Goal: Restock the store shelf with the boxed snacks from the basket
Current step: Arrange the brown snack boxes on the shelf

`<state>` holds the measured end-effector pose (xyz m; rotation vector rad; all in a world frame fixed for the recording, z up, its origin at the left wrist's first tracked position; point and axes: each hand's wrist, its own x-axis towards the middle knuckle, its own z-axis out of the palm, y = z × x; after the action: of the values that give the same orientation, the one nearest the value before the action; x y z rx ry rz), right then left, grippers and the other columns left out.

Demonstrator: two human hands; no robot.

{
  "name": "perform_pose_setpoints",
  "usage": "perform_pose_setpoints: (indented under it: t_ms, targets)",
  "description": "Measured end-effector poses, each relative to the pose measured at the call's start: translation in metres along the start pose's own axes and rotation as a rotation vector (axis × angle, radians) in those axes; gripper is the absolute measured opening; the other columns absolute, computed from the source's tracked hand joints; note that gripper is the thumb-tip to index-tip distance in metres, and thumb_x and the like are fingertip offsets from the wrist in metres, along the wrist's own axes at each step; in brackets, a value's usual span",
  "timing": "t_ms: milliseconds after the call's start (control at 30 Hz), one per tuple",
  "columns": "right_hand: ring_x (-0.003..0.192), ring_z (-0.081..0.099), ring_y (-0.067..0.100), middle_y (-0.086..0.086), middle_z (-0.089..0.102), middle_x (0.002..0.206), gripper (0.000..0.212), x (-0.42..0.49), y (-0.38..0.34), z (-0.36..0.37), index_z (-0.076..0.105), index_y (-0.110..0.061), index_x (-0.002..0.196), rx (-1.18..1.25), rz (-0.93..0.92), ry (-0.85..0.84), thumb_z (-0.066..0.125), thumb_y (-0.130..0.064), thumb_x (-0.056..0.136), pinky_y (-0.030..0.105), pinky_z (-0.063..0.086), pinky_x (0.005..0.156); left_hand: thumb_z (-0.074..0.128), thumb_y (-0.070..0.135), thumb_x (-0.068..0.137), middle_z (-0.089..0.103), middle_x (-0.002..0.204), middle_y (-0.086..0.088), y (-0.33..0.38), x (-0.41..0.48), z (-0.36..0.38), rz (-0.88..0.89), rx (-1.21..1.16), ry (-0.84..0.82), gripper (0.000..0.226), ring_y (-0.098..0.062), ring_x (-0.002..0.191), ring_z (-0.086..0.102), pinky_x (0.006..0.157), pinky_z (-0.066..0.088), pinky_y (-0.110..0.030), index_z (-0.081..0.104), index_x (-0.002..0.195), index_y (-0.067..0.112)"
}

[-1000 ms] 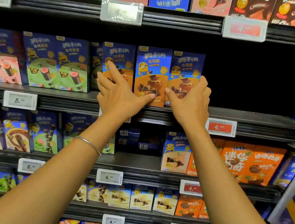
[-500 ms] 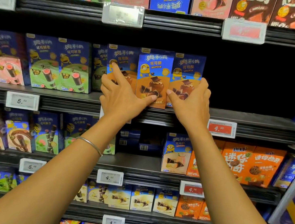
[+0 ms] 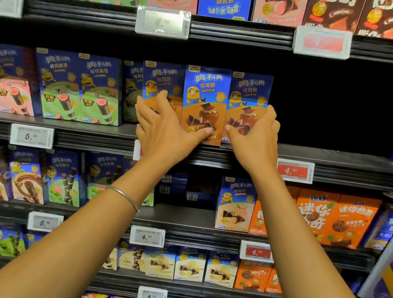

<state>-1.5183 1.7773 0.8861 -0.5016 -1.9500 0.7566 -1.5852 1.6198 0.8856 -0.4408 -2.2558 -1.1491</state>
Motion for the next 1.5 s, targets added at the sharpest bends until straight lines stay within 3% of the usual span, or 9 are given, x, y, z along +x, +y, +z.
perform_pose_setpoints:
  t_ms: [133, 367, 600, 833, 1100, 1200, 1267, 1367, 1500]
  targets:
    - [0.134, 0.044, 0.029, 0.01, 0.037, 0.147, 0.095, 0.001, 0.0, -0.003, 0.018, -0.018, 0.154, -0.031, 0.001, -0.013, 0.078, -0.04, 0.084, 0.041, 0.048, 0.092, 0.081, 0.078, 0.064, 0.004, 0.167, -0.025, 0.001, -0.001, 0.002, 0.006, -0.001, -0.011, 0.12, -0.044, 0.159, 0.001, 0.122, 0.027, -0.063, 0.023, 0.154, 0.022]
    - [0.13, 0.047, 0.028, 0.01, 0.038, 0.144, 0.085, 0.001, 0.0, -0.006, 0.025, -0.018, 0.15, 0.004, -0.003, -0.024, 0.077, -0.035, 0.086, 0.042, 0.052, 0.095, 0.071, 0.091, 0.061, -0.003, 0.169, -0.022, -0.004, 0.003, -0.003, 0.002, 0.005, -0.082, 0.128, -0.044, 0.158, 0.005, 0.122, 0.028, -0.062, 0.022, 0.158, 0.024]
    - [0.132, 0.043, 0.028, 0.011, 0.035, 0.146, 0.088, 0.001, 0.002, -0.002, 0.022, -0.017, 0.152, 0.021, -0.012, -0.022, 0.076, -0.04, 0.086, 0.034, 0.046, 0.089, 0.072, 0.091, 0.06, -0.006, 0.171, -0.024, -0.004, 0.013, -0.003, -0.037, 0.001, -0.144, 0.128, -0.045, 0.16, -0.003, 0.125, 0.019, -0.067, 0.024, 0.156, 0.02]
    - [0.142, 0.028, 0.028, 0.011, 0.021, 0.154, 0.098, 0.0, 0.005, 0.0, 0.014, -0.015, 0.157, 0.026, -0.024, 0.017, 0.076, -0.04, 0.086, 0.026, 0.034, 0.09, 0.08, 0.066, 0.079, -0.005, 0.173, -0.025, -0.01, 0.011, -0.002, 0.008, -0.044, -0.053, 0.074, -0.043, 0.159, -0.016, 0.126, 0.006, -0.065, 0.055, 0.138, 0.03]
    - [0.139, 0.031, 0.027, 0.01, 0.024, 0.151, 0.09, -0.003, 0.005, 0.003, 0.022, -0.017, 0.152, 0.013, -0.034, 0.03, 0.077, -0.043, 0.084, 0.028, 0.039, 0.091, 0.081, 0.051, 0.086, -0.002, 0.175, -0.013, -0.024, 0.013, -0.024, 0.022, -0.126, 0.015, 0.054, -0.031, 0.161, -0.016, 0.127, 0.014, -0.06, 0.062, 0.127, 0.023]
    - [0.138, 0.031, 0.027, 0.01, 0.025, 0.151, 0.091, -0.003, 0.006, 0.004, 0.022, -0.018, 0.152, 0.004, -0.034, 0.037, 0.077, -0.044, 0.084, 0.027, 0.036, 0.089, 0.08, 0.048, 0.088, 0.006, 0.175, -0.011, -0.039, 0.017, -0.036, -0.025, -0.15, 0.02, 0.056, -0.03, 0.162, -0.007, 0.127, 0.016, -0.053, 0.059, 0.131, 0.019]
    - [0.138, 0.032, 0.027, 0.01, 0.025, 0.151, 0.093, -0.004, 0.006, 0.006, 0.021, -0.018, 0.152, 0.004, -0.033, 0.042, 0.077, -0.044, 0.083, 0.028, 0.036, 0.089, 0.078, 0.044, 0.09, 0.027, 0.167, -0.012, -0.052, 0.022, -0.043, -0.053, -0.168, 0.024, 0.054, -0.031, 0.158, 0.016, 0.125, 0.027, -0.051, 0.058, 0.132, 0.017]
    - [0.135, 0.036, 0.027, 0.01, 0.03, 0.15, 0.095, -0.005, 0.005, 0.007, 0.019, -0.018, 0.154, -0.01, -0.025, 0.043, 0.076, -0.046, 0.083, 0.03, 0.036, 0.086, 0.076, 0.035, 0.094, 0.058, 0.135, -0.006, -0.063, 0.03, -0.051, -0.086, -0.287, 0.013, 0.047, -0.028, 0.129, 0.055, 0.106, 0.049, -0.049, 0.053, 0.129, 0.015]
    - [0.13, 0.046, 0.028, 0.009, 0.037, 0.146, 0.095, -0.003, 0.001, 0.007, 0.016, -0.017, 0.155, -0.051, -0.007, 0.046, 0.072, -0.049, 0.085, 0.033, 0.037, 0.079, 0.076, 0.03, 0.096, 0.063, 0.119, -0.005, -0.063, 0.041, -0.051, -0.13, -0.275, -0.02, 0.043, -0.026, 0.111, 0.064, 0.082, 0.052, -0.038, 0.045, 0.123, 0.018]
